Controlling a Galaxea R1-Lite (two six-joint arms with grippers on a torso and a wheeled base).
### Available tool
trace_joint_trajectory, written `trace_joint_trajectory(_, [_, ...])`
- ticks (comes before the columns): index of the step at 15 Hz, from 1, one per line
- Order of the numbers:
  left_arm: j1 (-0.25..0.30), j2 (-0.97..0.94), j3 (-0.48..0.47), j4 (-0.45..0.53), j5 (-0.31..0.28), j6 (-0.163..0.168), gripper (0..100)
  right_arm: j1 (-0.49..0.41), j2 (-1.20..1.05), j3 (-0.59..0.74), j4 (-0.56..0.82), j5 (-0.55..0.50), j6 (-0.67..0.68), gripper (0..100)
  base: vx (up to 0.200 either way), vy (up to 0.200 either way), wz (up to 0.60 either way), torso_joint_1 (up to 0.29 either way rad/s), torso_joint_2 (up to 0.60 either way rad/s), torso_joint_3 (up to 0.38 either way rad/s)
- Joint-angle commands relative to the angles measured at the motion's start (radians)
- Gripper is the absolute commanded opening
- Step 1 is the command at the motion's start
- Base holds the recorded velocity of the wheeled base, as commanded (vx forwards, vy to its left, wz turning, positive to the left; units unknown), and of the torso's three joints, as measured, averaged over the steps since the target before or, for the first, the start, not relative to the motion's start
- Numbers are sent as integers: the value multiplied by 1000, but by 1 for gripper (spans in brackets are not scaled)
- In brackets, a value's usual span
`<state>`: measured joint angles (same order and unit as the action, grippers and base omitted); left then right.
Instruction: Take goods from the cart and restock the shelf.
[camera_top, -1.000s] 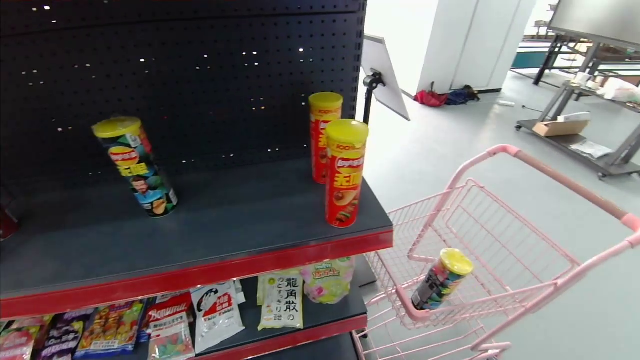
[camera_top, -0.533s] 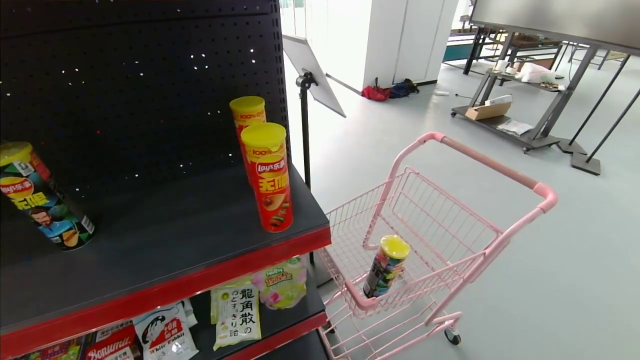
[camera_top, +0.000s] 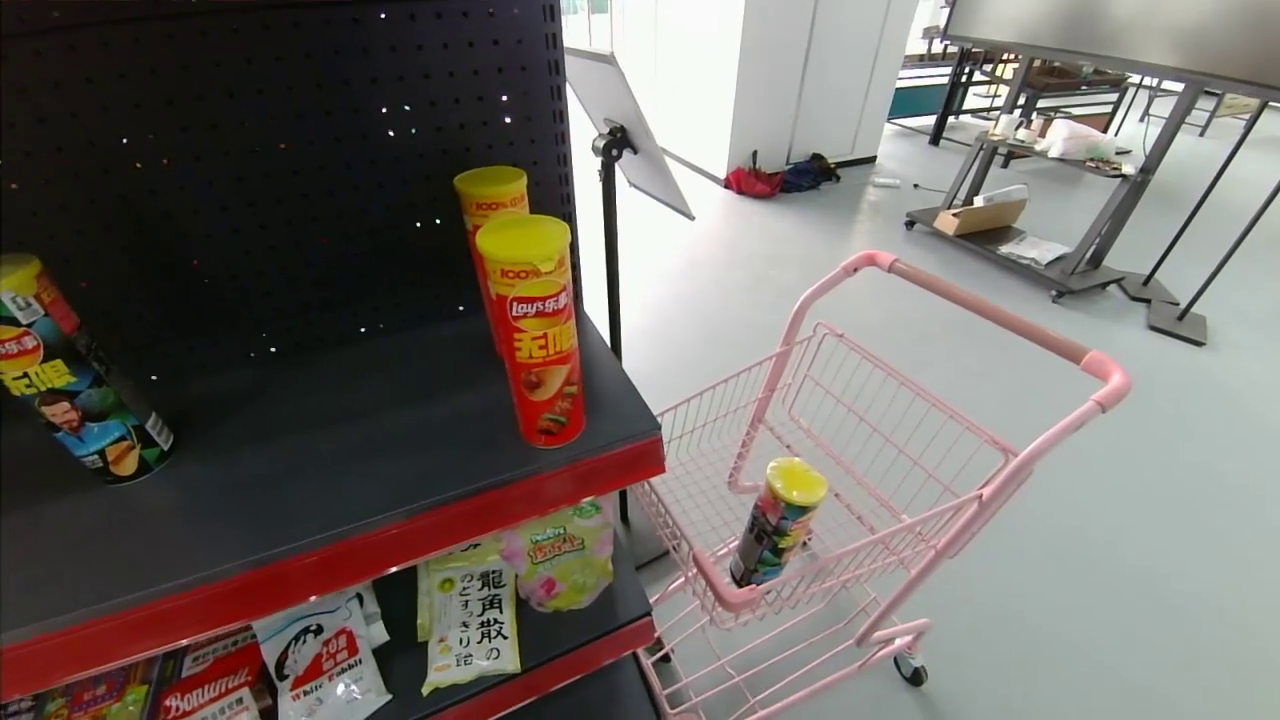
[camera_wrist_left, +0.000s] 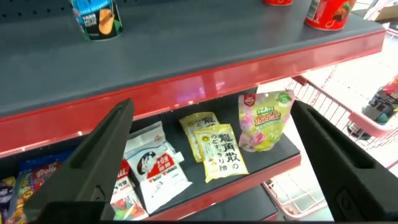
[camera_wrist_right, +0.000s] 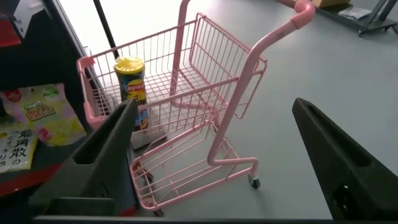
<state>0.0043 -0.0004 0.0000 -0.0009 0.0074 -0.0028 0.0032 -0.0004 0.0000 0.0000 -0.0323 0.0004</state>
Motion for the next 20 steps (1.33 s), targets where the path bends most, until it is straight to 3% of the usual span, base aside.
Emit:
trace_joint_trajectory(1, [0, 0, 0, -1, 0, 0, 100, 0, 0, 0, 0, 0, 1, 100, 0, 0, 0, -144, 359, 217])
trace_joint_trajectory(15, [0, 0, 0, -1, 0, 0, 100, 0, 0, 0, 0, 0, 0, 100, 0, 0, 0, -164, 456, 285])
trace_joint_trajectory(20, [0, 0, 0, -1, 0, 0, 100, -9, 27, 0, -2, 3, 24, 100, 0, 0, 0, -41, 129, 84])
